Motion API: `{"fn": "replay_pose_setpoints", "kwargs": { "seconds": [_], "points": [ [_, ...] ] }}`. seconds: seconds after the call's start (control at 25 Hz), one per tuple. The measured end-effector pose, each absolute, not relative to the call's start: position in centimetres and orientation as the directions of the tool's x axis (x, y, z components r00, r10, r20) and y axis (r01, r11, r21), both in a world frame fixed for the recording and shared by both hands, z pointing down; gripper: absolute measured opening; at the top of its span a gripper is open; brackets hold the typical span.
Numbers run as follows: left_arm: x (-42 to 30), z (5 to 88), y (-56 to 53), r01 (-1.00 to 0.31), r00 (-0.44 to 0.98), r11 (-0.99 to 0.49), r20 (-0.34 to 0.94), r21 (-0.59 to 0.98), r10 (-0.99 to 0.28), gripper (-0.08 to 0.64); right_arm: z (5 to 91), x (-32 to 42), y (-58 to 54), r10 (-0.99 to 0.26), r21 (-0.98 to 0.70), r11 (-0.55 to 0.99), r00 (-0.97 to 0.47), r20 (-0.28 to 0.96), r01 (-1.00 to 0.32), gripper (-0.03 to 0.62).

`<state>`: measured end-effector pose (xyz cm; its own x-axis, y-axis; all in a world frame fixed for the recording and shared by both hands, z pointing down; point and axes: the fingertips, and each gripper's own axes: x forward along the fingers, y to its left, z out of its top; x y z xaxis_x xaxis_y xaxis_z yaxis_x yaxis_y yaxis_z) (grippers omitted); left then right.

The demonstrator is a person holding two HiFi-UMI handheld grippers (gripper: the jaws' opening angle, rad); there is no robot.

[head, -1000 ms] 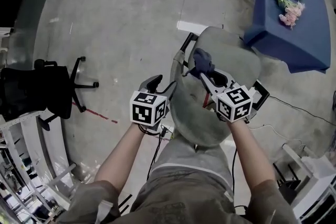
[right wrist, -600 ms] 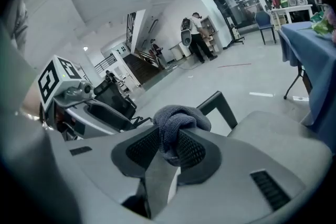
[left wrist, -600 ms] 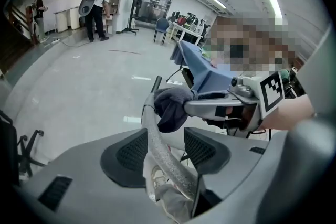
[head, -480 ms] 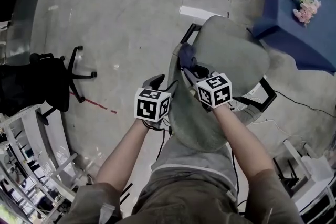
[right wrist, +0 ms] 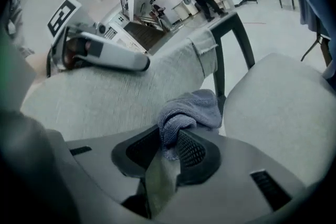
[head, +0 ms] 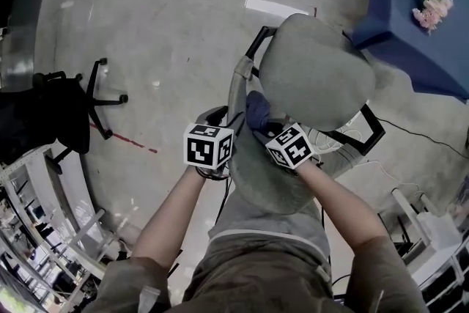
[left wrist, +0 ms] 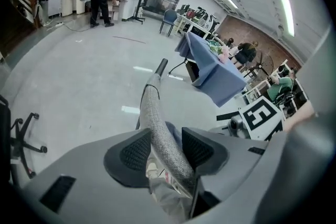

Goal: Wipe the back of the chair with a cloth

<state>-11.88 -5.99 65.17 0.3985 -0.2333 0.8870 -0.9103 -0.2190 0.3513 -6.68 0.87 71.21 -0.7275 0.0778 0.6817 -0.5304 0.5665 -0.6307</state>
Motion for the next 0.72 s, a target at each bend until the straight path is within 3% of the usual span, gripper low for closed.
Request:
{"fn": "replay_pose_setpoints", "kwargs": {
  "seconds": [0.2,0.36,0.56,0.72],
  "points": [
    [-11.7,65.3,-6.1,-0.907,0.406,-0.217,0.884,0.360,-0.232,0.201,72.7,0.3,7.7,0.327,-0.671,0.550,-0.611,0.720,-0.497,0.110],
    [-11.8,65.2,-6.1,-0.906,0.412,-0.207,0.879,0.368,-0.240,0.201,72.5,7.8,10.3,0.463,-0.635,0.608,-0.437,0.771,-0.476,0.109],
    [-11.7,65.2,-6.2,-0.902,0.427,-0.189,0.866,0.388,-0.261,0.201,72.0,15.4,11.0,0.515,-0.542,0.706,-0.194,0.835,-0.456,0.109],
    [-11.6,65.3,-6.1,-0.900,0.432,-0.185,0.863,0.394,-0.263,0.201,72.7,13.4,11.6,0.516,-0.559,0.699,-0.227,0.826,-0.445,0.109]
  ]
}}
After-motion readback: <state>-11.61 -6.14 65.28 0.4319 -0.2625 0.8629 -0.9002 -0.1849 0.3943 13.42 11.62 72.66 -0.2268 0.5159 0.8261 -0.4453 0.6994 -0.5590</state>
